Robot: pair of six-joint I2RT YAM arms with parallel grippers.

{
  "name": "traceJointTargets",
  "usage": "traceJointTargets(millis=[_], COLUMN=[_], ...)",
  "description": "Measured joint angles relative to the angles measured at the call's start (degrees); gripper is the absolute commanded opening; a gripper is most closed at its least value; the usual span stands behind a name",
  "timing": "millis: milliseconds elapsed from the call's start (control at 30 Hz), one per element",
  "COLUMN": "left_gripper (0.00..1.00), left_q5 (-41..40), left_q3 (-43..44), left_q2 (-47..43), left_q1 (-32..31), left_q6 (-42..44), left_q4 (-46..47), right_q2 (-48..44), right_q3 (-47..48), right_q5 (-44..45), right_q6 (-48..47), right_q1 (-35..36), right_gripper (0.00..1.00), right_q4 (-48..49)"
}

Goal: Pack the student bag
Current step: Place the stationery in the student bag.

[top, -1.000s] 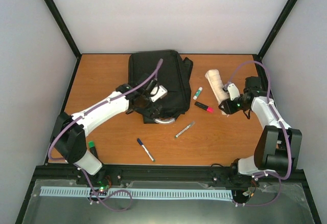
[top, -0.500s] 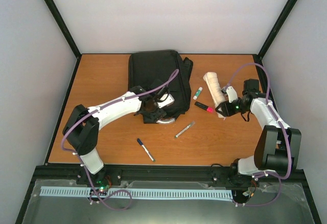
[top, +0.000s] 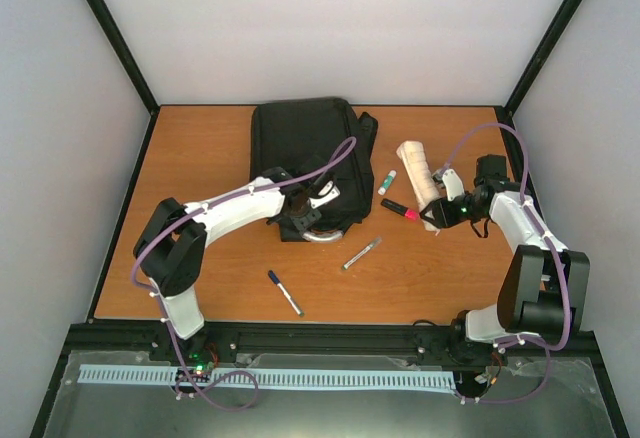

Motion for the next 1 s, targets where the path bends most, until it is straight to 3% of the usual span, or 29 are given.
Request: traceJointTargets(millis=[33, 100, 233, 567, 800, 1000], left_gripper=[0.1, 0.01, 0.01, 0.01, 0.01, 0.01], left_q5=[-0.26, -0.57, -0.85, -3.21, -4.31, -4.39], left_q3=[0.09, 0.52, 1.7, 2.03, 4.24, 6.29], left_q2=[0.0, 0.0, 0.09, -3.02, -5.07, -5.95], left_q1=[0.0, 0.0, 0.0, 0.02, 0.57, 1.68], left_q6=[0.15, -0.09, -0.59, -4.7, -8.57, -10.12], left_q4=[0.15, 0.46, 0.9, 3.1, 5.51, 5.99], right_q2=[0.0, 0.0, 0.0, -0.59, -3.34, -5.25], right_q3=[0.0, 0.0, 0.0, 4.59, 5.86, 5.33], right_q5=[-0.2, -0.63, -2.01, -6.03, -7.39, -6.49], right_q6=[0.17, 0.7, 2.1, 5.42, 0.42, -3.63], right_q1=[0.04, 0.17, 1.6, 12.15, 21.64, 25.07], right_gripper=[0.45, 0.44, 0.36, 0.33, 0.31, 0.32], right_q4=[-0.15, -0.48, -1.31, -5.51, -11.69, -14.86])
